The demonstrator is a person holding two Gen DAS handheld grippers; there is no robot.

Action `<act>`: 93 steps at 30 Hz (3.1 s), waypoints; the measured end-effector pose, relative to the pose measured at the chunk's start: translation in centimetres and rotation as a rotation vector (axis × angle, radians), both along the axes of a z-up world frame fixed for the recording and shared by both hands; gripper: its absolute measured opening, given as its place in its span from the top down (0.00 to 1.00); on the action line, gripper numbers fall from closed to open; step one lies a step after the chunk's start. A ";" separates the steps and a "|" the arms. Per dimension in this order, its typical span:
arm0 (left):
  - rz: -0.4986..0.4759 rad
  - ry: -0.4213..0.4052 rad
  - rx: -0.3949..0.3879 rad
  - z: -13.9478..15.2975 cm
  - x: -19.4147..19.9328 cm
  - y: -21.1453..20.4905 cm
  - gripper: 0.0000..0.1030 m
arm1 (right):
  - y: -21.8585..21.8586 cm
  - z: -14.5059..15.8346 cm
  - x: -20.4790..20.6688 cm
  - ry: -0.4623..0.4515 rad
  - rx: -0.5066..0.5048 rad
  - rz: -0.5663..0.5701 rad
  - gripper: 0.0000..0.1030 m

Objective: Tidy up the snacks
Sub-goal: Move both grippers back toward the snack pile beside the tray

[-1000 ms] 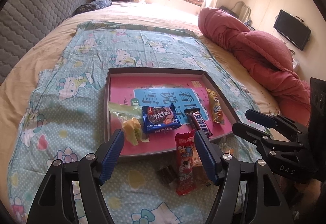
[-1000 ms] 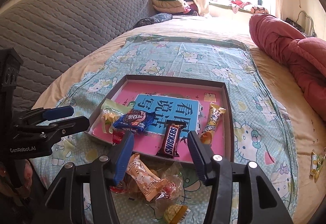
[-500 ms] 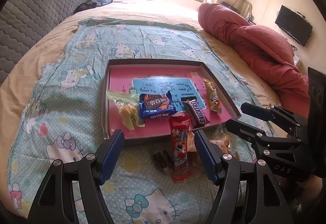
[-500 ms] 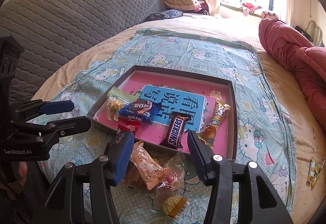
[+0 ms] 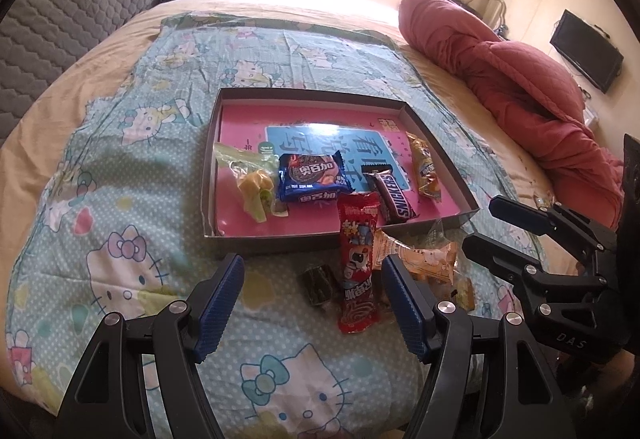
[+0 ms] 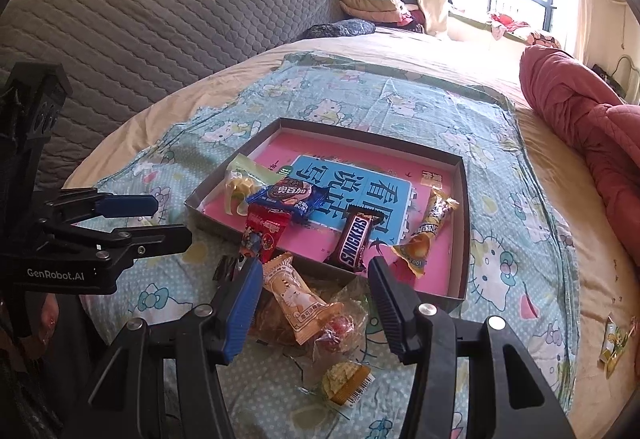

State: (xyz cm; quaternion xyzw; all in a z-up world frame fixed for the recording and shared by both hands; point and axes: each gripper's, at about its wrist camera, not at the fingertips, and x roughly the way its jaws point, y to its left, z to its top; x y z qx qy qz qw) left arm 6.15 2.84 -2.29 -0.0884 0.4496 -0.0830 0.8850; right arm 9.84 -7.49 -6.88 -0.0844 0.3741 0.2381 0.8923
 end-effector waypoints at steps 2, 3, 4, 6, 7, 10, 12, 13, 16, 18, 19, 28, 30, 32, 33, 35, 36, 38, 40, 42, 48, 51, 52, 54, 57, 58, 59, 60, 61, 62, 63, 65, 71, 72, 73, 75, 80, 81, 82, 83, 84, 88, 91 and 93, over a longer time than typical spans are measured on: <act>-0.003 0.006 0.004 -0.2 0.0 -0.1 0.29 | 0.2 -0.1 -0.2 -0.016 -0.031 0.001 0.47; -0.006 0.008 0.005 -0.2 0.0 -0.2 0.29 | 0.3 -0.1 -0.3 -0.021 -0.042 0.006 0.47; -0.010 0.008 0.006 -0.3 0.0 -0.3 0.29 | 0.4 -0.1 -0.3 -0.026 -0.050 0.012 0.47; -0.016 0.009 0.008 -0.3 0.0 -0.5 0.29 | 0.7 -0.3 -0.5 -0.029 -0.060 0.026 0.47; -0.018 0.011 0.009 -0.4 0.0 -0.6 0.29 | 0.8 -0.5 -0.5 -0.028 -0.065 0.032 0.47; -0.023 0.018 0.010 -0.5 0.1 -0.7 0.29 | 1.0 -0.8 -0.6 -0.020 -0.067 0.048 0.47; -0.022 0.022 0.007 -0.6 0.1 -0.7 0.29 | 1.2 -1.0 -0.6 -0.017 -0.072 0.060 0.47; -0.023 0.024 0.005 -0.7 0.2 -0.7 0.29 | 1.3 -1.1 -0.7 -0.013 -0.075 0.066 0.47; -0.028 0.035 -0.010 -0.9 0.3 -0.7 0.29 | 1.5 -1.3 -0.8 -0.001 -0.076 0.083 0.47; -0.032 0.039 -0.012 -1.0 0.4 -0.8 0.29 | 1.7 -1.5 -0.8 0.005 -0.081 0.093 0.47; -0.037 0.043 -0.017 -1.1 0.5 -0.9 0.29 | 1.9 -1.6 -0.9 0.007 -0.082 0.099 0.47; -0.068 0.065 -0.027 -1.9 0.9 -1.6 0.29 | 2.3 -3.0 -0.7 0.040 -0.087 0.126 0.47; -0.072 0.070 -0.025 -2.1 1.0 -1.7 0.29 | 2.2 -3.2 -0.6 0.043 -0.084 0.124 0.47; -0.076 0.073 -0.026 -2.2 1.1 -1.8 0.29 | 2.0 -3.3 -0.5 0.046 -0.080 0.119 0.47; -0.077 0.073 -0.026 -2.3 1.2 -1.8 0.29 | 1.9 -3.3 -0.5 0.045 -0.078 0.116 0.47; -0.079 0.071 -0.029 -2.4 1.3 -1.9 0.29 | 1.8 -3.3 -0.3 0.045 -0.074 0.112 0.47; -0.079 0.074 -0.032 -2.5 1.3 -1.8 0.29 | 1.7 -3.3 -0.3 0.044 -0.073 0.111 0.47; -0.078 0.078 -0.040 -2.6 1.5 -1.7 0.29 | 1.6 -3.3 -0.2 0.043 -0.076 0.111 0.47; -0.075 0.081 -0.044 -2.7 1.6 -1.6 0.29 | 1.5 -3.3 0.0 0.040 -0.075 0.112 0.47; -0.073 0.082 -0.048 -2.8 1.6 -1.5 0.29 | 1.4 -3.4 0.2 0.040 -0.080 0.109 0.47; -0.077 0.083 -0.057 -2.8 1.9 -1.3 0.29 | 0.6 -3.7 0.9 0.047 -0.080 0.096 0.47; -0.079 0.093 -0.067 -3.0 2.2 -1.4 0.29 | 0.6 -3.7 1.2 0.049 -0.078 0.101 0.47; -0.081 0.096 -0.068 -3.1 2.4 -1.5 0.29 | 0.6 -3.7 1.3 0.049 -0.078 0.104 0.47; -0.082 0.098 -0.067 -3.2 2.5 -1.5 0.29 | 0.8 -3.9 1.6 0.060 -0.086 0.110 0.47; -0.087 0.098 -0.089 -3.2 2.9 -1.3 0.29 | 1.1 -4.2 1.8 0.068 -0.100 0.122 0.47; -0.086 0.102 -0.102 -3.3 3.1 -1.2 0.29 | 1.2 -4.3 1.9 0.071 -0.100 0.125 0.47; -0.085 0.105 -0.115 -3.3 3.2 -1.1 0.29 | 1.3 -4.4 2.0 0.073 -0.100 0.130 0.47; -0.082 0.110 -0.129 -3.4 3.4 -0.9 0.29 | 1.5 -4.5 2.1 0.073 -0.103 0.134 0.47; -0.077 0.113 -0.135 -3.5 3.5 -0.8 0.29 | 1.6 -4.6 2.2 0.074 -0.107 0.137 0.47; -0.073 0.113 -0.137 -3.5 3.7 -0.8 0.29 | 1.7 -4.6 2.3 0.073 -0.107 0.145 0.47; -0.071 0.112 -0.138 -3.6 3.9 -0.7 0.29 | 1.8 -4.7 2.4 0.072 -0.104 0.150 0.47; -0.069 0.118 -0.138 -3.7 4.2 -0.8 0.29 | 2.0 -4.8 2.6 0.075 -0.098 0.159 0.47; -0.082 0.134 -0.140 -4.4 4.9 -1.3 0.29 | 2.4 -5.3 2.8 0.087 -0.094 0.186 0.47; -0.081 0.135 -0.130 -4.5 5.1 -1.5 0.29 | 2.5 -5.4 2.8 0.088 -0.091 0.189 0.47; -0.081 0.137 -0.125 -4.7 5.2 -1.7 0.29 | 2.5 -5.5 2.8 0.091 -0.089 0.192 0.47; -0.083 0.140 -0.133 -4.8 5.4 -1.8 0.29 | 2.6 -5.6 2.7 0.096 -0.085 0.203 0.47; -0.088 0.148 -0.145 -5.3 5.7 -1.9 0.29 | 2.9 -6.0 2.4 0.094 -0.097 0.217 0.47; -0.088 0.150 -0.151 -5.4 5.8 -1.9 0.30 | 3.0 -6.1 2.3 0.091 -0.104 0.221 0.47; -0.089 0.149 -0.153 -5.5 5.7 -1.9 0.30 | 3.1 -6.1 2.2 0.083 -0.113 0.225 0.47; -0.089 0.149 -0.157 -5.5 5.7 -1.9 0.30 | 3.3 -6.1 2.1 0.076 -0.119 0.228 0.47; -0.090 0.150 -0.159 -5.6 5.8 -1.9 0.30 | 3.4 -6.1 1.9 0.068 -0.128 0.233 0.47; -0.090 0.158 -0.167 -5.8 5.8 -1.8 0.33 | 3.9 -6.2 1.2 0.038 -0.165 0.246 0.53; -0.085 0.165 -0.185 -6.0 5.9 -1.6 0.36 | 4.3 -6.3 0.6 0.046 -0.179 0.272 0.64; -0.081 0.166 -0.190 -6.1 6.0 -1.5 0.37 | 4.6 -6.5 0.4 0.051 -0.190 0.281 0.64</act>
